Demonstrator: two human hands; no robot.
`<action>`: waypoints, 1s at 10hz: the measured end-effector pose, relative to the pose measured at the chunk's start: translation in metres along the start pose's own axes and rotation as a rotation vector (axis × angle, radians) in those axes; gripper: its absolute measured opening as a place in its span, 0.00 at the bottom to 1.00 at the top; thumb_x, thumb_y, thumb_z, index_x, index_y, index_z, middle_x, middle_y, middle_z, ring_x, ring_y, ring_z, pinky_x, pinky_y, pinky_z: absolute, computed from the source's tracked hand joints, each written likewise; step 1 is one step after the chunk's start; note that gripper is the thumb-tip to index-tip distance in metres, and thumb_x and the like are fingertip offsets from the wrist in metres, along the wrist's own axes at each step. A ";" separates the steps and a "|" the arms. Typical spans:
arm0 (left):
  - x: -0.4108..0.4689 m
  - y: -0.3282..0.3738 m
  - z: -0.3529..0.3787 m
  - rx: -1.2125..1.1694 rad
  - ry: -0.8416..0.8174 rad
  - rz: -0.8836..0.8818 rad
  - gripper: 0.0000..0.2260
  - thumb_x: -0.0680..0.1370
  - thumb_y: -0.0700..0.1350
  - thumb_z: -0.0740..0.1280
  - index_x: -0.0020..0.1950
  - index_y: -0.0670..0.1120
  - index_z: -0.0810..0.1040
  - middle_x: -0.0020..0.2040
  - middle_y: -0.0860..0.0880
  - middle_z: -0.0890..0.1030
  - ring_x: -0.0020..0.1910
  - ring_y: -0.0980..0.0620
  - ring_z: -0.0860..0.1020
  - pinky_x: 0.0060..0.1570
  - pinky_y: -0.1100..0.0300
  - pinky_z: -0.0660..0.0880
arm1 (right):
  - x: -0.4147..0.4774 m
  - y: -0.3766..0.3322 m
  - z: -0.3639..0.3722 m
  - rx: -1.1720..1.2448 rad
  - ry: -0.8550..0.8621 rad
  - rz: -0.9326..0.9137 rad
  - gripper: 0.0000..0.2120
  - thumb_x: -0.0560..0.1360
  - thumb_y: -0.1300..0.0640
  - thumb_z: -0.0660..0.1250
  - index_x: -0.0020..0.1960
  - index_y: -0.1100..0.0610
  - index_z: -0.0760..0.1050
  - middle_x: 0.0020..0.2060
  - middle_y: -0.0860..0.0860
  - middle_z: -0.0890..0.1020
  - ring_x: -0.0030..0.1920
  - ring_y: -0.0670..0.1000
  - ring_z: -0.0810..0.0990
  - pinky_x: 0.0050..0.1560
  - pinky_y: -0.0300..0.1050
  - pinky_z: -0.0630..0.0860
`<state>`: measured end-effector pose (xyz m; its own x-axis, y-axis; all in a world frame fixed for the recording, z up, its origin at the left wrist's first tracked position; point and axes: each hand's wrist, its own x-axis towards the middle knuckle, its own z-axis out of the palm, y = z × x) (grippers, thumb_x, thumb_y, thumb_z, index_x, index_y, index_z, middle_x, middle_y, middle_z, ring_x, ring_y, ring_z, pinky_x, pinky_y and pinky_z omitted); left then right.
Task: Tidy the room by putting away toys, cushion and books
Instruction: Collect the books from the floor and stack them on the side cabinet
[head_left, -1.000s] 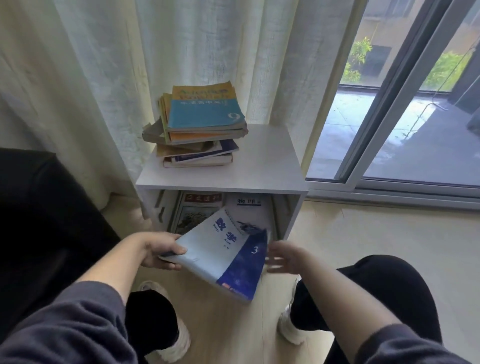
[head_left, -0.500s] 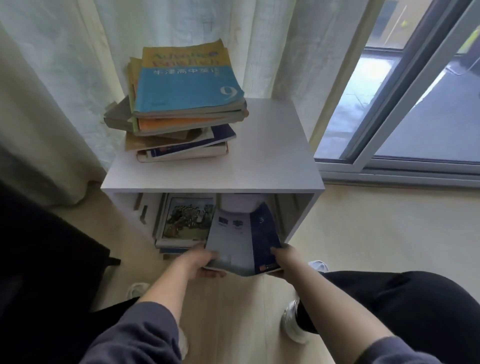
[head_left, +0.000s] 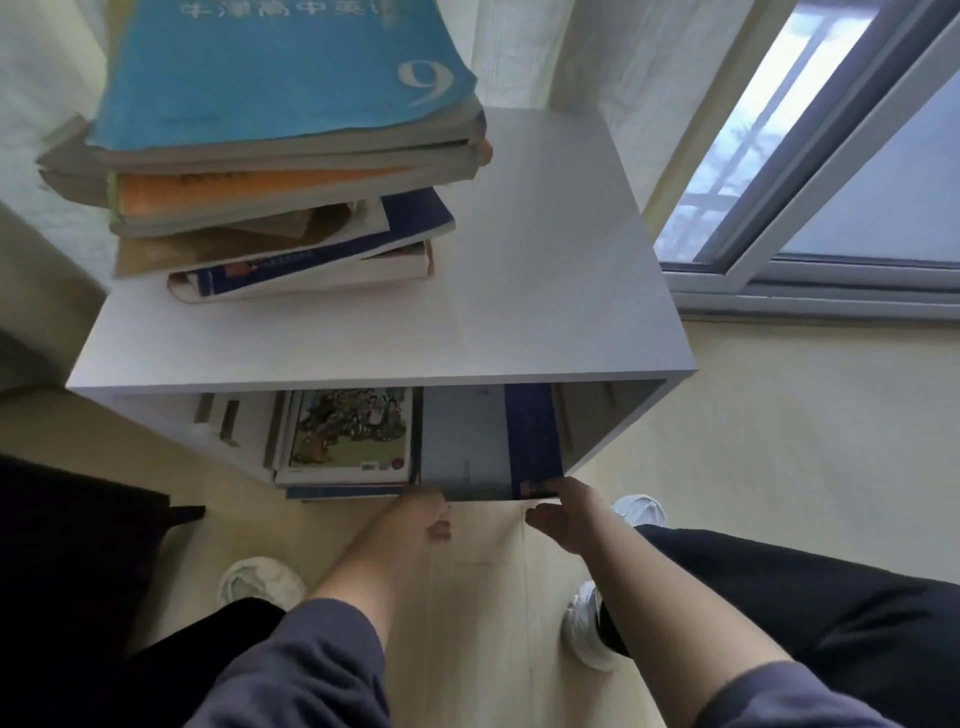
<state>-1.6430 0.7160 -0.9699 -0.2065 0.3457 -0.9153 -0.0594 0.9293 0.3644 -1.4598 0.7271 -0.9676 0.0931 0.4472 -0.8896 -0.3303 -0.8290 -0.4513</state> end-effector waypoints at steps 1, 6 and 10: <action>0.010 0.001 0.002 -0.003 -0.011 0.043 0.19 0.78 0.28 0.55 0.69 0.34 0.66 0.41 0.42 0.71 0.34 0.51 0.70 0.41 0.53 0.75 | 0.010 0.006 0.001 0.032 -0.018 0.044 0.05 0.78 0.67 0.59 0.54 0.64 0.70 0.40 0.57 0.71 0.35 0.54 0.70 0.31 0.43 0.75; 0.020 0.012 -0.001 -0.137 -0.136 0.094 0.30 0.77 0.27 0.59 0.76 0.44 0.60 0.69 0.46 0.68 0.66 0.47 0.71 0.59 0.43 0.75 | 0.019 -0.007 0.021 -0.083 -0.166 -0.050 0.07 0.81 0.64 0.59 0.58 0.58 0.68 0.61 0.56 0.70 0.71 0.62 0.67 0.65 0.56 0.71; -0.075 0.050 -0.051 0.173 -0.219 0.358 0.19 0.81 0.40 0.62 0.72 0.43 0.65 0.62 0.43 0.76 0.61 0.47 0.76 0.59 0.49 0.76 | -0.055 -0.032 0.029 -0.074 -0.297 -0.197 0.05 0.79 0.66 0.62 0.53 0.59 0.74 0.60 0.58 0.76 0.62 0.57 0.76 0.59 0.54 0.76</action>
<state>-1.6802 0.7300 -0.8741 0.0282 0.6510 -0.7585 0.1458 0.7480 0.6475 -1.4811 0.7387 -0.9023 -0.1327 0.6699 -0.7305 -0.2635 -0.7343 -0.6256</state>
